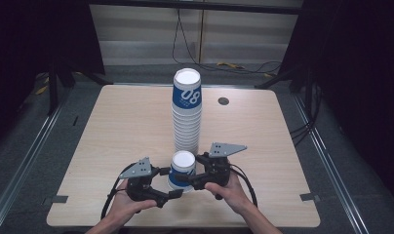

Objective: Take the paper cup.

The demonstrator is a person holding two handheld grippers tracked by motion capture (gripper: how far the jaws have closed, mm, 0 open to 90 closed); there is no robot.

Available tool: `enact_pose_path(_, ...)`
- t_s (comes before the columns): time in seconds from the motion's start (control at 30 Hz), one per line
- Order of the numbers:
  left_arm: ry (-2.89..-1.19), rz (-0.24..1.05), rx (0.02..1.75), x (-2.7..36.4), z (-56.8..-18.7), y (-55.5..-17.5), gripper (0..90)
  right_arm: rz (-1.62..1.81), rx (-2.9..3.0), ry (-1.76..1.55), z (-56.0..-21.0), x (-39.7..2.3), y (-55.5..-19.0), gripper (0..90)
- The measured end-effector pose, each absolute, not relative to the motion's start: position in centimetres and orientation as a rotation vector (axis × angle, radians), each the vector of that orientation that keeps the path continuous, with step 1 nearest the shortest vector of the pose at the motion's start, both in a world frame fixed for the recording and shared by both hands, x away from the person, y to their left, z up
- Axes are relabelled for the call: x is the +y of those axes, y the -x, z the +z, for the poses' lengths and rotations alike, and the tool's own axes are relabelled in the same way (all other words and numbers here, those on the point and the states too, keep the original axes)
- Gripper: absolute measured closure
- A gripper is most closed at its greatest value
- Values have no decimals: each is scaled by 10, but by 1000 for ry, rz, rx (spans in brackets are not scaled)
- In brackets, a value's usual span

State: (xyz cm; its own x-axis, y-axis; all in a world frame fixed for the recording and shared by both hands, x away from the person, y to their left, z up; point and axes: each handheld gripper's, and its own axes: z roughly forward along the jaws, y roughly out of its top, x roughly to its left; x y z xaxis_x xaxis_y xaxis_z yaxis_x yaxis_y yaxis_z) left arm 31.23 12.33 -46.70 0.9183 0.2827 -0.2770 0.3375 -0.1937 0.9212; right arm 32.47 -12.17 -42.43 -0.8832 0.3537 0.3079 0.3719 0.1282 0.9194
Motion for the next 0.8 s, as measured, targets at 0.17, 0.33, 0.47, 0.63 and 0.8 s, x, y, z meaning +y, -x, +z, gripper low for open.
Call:
enact_pose_path(0.17, -1796, -57, 462, 119, -469, -312, 132, -1915, -2356, 747, -427, -121, -322, 269)
enact_pose_path(0.33, -1784, -57, 467, 120, -468, -312, 147, -1901, -2361, 734, -431, -117, -321, 268)
enact_pose_path(0.47, -1797, -73, 481, 117, -471, -313, 108, -1898, -2365, 696, -433, -113, -319, 268)
enact_pose_path(0.63, -1807, -68, 469, 116, -471, -312, 145, -1891, -2360, 693, -436, -110, -318, 266)
enact_pose_path(0.8, -1799, -63, 457, 117, -470, -313, 147, -1921, -2358, 668, -437, -109, -318, 265)
